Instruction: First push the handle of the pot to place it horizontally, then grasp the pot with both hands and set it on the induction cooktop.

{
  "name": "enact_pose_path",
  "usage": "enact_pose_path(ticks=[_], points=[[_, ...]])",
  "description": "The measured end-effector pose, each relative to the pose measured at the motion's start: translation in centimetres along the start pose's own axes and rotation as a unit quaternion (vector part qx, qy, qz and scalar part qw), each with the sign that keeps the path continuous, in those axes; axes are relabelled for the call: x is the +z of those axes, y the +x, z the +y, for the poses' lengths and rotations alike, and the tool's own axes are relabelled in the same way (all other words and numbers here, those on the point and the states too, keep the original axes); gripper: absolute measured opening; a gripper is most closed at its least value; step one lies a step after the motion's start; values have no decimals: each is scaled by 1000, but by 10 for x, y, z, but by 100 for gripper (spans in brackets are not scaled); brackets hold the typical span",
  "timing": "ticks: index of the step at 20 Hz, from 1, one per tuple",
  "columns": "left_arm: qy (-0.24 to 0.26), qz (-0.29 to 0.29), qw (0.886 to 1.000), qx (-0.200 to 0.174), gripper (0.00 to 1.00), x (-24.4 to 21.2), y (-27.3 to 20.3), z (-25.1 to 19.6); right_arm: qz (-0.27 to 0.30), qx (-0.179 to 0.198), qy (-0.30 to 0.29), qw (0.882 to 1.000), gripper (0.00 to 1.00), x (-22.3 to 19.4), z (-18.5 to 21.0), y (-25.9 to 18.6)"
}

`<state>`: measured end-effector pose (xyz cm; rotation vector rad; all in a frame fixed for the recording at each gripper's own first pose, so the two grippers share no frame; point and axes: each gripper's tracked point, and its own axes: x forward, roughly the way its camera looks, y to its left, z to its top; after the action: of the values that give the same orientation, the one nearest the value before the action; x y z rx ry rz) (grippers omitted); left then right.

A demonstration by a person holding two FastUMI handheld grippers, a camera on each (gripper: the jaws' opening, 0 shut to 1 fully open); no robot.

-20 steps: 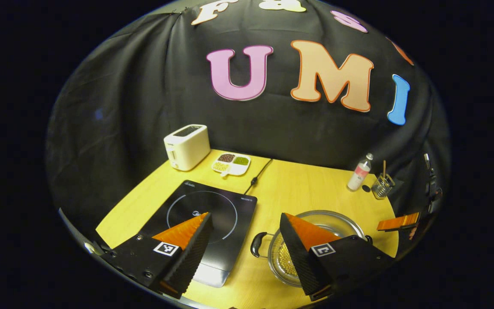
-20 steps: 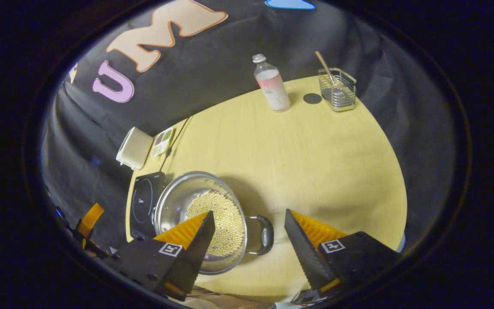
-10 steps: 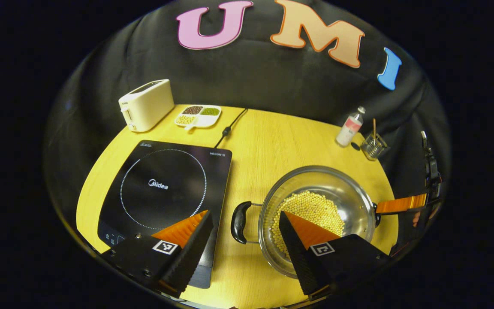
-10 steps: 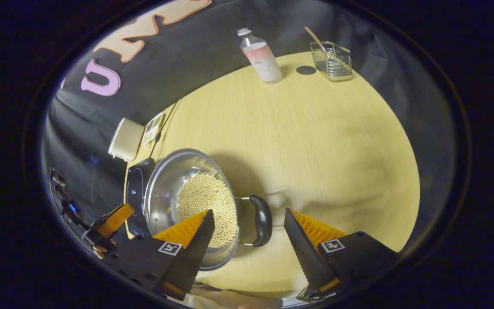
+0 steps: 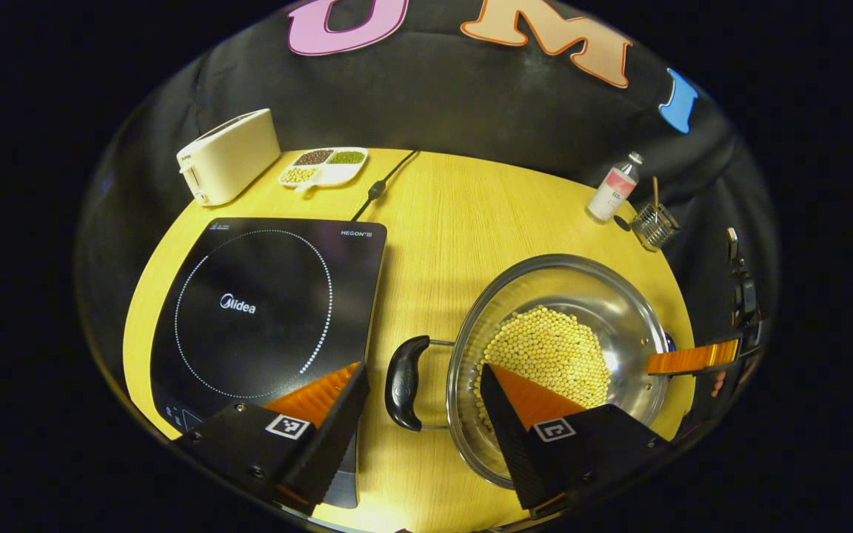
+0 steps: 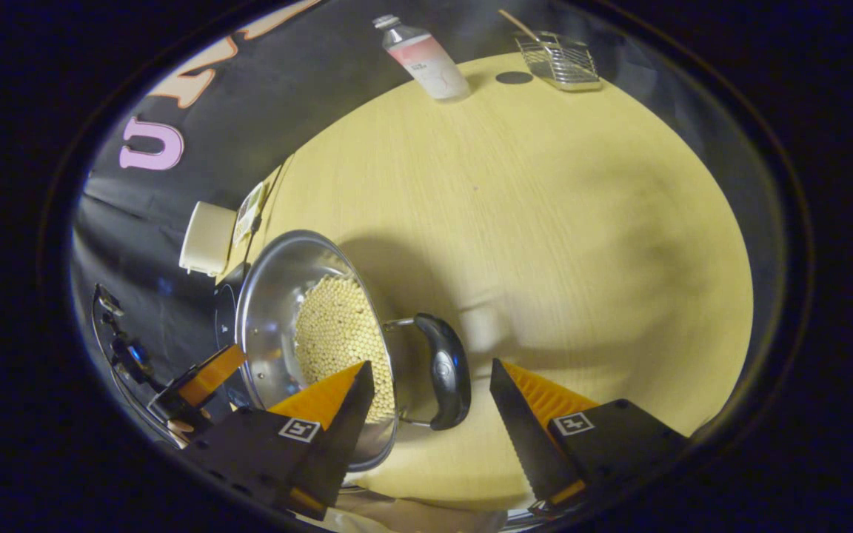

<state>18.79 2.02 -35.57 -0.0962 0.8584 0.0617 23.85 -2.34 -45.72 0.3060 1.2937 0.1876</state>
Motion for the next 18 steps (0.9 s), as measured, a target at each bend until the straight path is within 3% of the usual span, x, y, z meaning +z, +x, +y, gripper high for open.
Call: enact_pose_path(ticks=[1, 2, 5, 7, 8, 11, 14, 15, 16, 18], points=[[1, 7, 1000, -2, 93, -3, 4, -1, 2, 0, 1, 1000, 77, 0, 0, 0], [3, 13, 1000, -2, 92, -5, 6, -2, 7, 2, 1, 1000, 73, -1, 1, 3], [7, 25, 1000, -2, 88, -8, 13, -4, 12, -10, 1, 1000, 73, -3, -4, 8], [10, 39, 999, 6, 81, -15, 19, -2, 13, -21, 0, 1000, 73, -6, -8, 12], [16, 45, 999, 13, 80, -17, 21, 1, 12, -5, 11, 1000, 73, -6, -2, 12], [23, 49, 998, 21, 69, -19, 23, 5, 7, -3, 18, 1000, 51, -8, 1, 18], [8, 54, 998, 17, 65, -21, 22, 3, -11, -13, -7, 1000, 48, -5, 1, 16], [4, 55, 998, 15, 63, -22, 22, 2, -21, -16, -8, 1000, 54, -3, 1, 9], [1, 62, 998, 13, 63, -26, 19, 2, -26, -20, -11, 999, 43, -3, 1, 10], [-2, 62, 998, 7, 61, -29, 13, -2, -38, -26, -13, 999, 42, -7, -1, 5]])
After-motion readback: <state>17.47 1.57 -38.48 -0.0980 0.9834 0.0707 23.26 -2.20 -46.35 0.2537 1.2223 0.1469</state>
